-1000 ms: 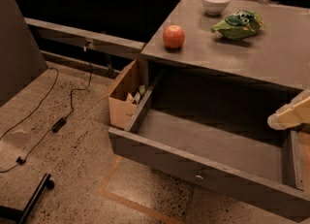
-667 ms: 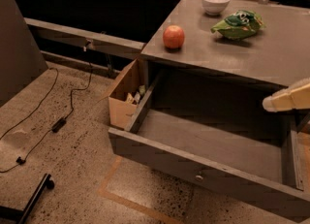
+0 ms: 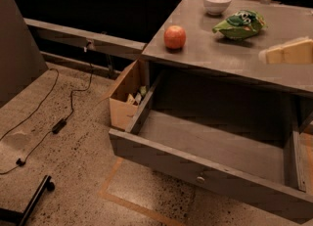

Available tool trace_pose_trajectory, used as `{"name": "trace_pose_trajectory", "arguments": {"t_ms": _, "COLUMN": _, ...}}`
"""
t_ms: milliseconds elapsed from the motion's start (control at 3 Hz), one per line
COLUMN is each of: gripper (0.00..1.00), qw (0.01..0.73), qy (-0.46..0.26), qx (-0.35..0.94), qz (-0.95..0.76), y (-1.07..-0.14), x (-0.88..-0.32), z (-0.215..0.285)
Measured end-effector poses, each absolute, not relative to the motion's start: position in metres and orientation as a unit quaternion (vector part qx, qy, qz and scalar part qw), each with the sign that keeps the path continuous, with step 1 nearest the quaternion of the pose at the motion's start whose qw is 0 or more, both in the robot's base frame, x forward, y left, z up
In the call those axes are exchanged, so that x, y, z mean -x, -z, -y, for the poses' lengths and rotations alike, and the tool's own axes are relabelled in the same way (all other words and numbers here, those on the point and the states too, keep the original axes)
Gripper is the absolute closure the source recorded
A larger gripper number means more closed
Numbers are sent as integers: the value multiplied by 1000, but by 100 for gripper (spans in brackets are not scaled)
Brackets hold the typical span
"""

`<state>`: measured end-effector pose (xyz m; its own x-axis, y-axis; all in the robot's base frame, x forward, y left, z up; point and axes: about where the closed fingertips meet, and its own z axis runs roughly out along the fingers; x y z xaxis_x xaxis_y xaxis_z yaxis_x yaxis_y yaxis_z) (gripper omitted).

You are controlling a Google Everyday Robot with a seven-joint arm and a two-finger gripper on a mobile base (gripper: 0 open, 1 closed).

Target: Place green rice chip bag into top drawer

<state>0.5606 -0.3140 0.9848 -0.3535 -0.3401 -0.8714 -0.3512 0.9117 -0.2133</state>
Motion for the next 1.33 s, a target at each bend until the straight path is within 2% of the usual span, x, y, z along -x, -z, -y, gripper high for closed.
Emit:
{"name": "trace_pose_trajectory", "arguments": {"t_ms": 333, "gripper": 0, "qw": 546, "qy": 32, "qx": 188, "qz": -816, "y": -997, "x": -587, "z": 329}}
{"name": "trace_pose_trajectory", "arguments": {"t_ms": 1000, "gripper": 0, "qw": 558, "qy": 39, "qx": 184, "qz": -809, "y": -985, "x": -597, "z": 328}}
{"name": "trace_pose_trajectory", "arguments": {"t_ms": 1333, "gripper": 0, "qw": 578, "qy": 37, "qx": 172, "qz": -797, "y": -963, "x": -635, "z": 324}}
